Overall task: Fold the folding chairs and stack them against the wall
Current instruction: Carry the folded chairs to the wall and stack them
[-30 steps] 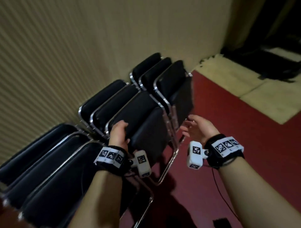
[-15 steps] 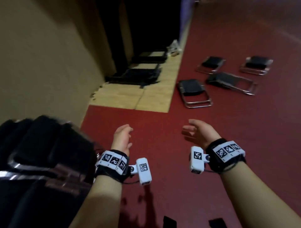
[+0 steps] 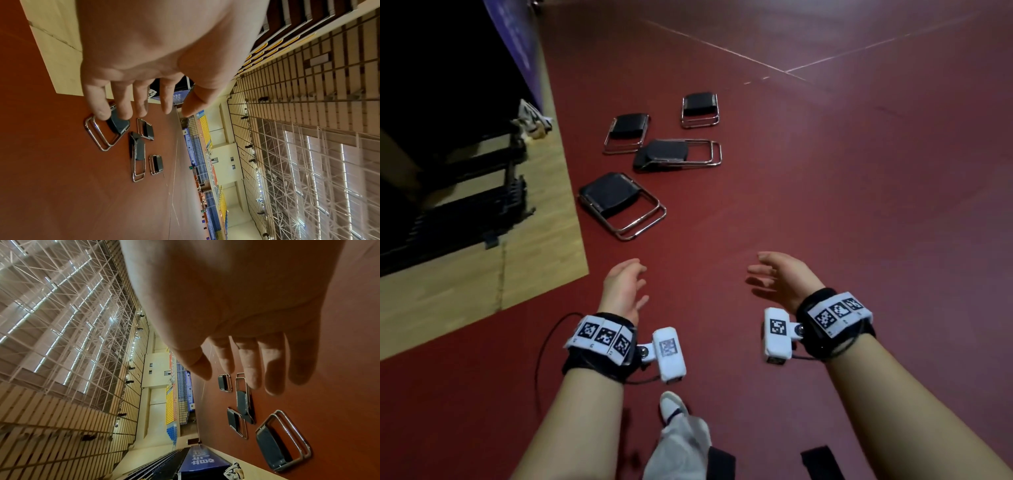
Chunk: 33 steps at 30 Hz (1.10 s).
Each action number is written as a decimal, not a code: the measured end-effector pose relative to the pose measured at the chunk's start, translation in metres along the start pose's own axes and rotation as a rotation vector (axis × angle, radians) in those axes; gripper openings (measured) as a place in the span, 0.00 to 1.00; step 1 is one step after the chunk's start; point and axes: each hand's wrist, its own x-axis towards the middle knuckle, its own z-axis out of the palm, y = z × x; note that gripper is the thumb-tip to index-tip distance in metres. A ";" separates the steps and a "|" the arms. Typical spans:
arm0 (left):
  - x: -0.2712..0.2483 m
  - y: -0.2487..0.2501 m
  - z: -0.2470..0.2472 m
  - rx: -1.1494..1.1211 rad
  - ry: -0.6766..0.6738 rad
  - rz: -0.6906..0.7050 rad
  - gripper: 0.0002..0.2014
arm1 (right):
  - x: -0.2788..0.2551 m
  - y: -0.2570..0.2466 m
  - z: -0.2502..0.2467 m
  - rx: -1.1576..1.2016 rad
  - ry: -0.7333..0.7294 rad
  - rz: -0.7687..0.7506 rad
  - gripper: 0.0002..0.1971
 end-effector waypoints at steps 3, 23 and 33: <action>0.064 0.016 -0.005 0.001 0.004 -0.014 0.10 | 0.047 -0.009 0.037 -0.007 0.020 0.012 0.07; 0.420 0.159 -0.166 -0.108 0.218 -0.102 0.07 | 0.365 -0.062 0.391 -0.161 -0.156 0.177 0.15; 0.629 0.252 -0.228 -0.130 0.347 -0.135 0.11 | 0.559 -0.099 0.586 -0.224 -0.235 0.261 0.07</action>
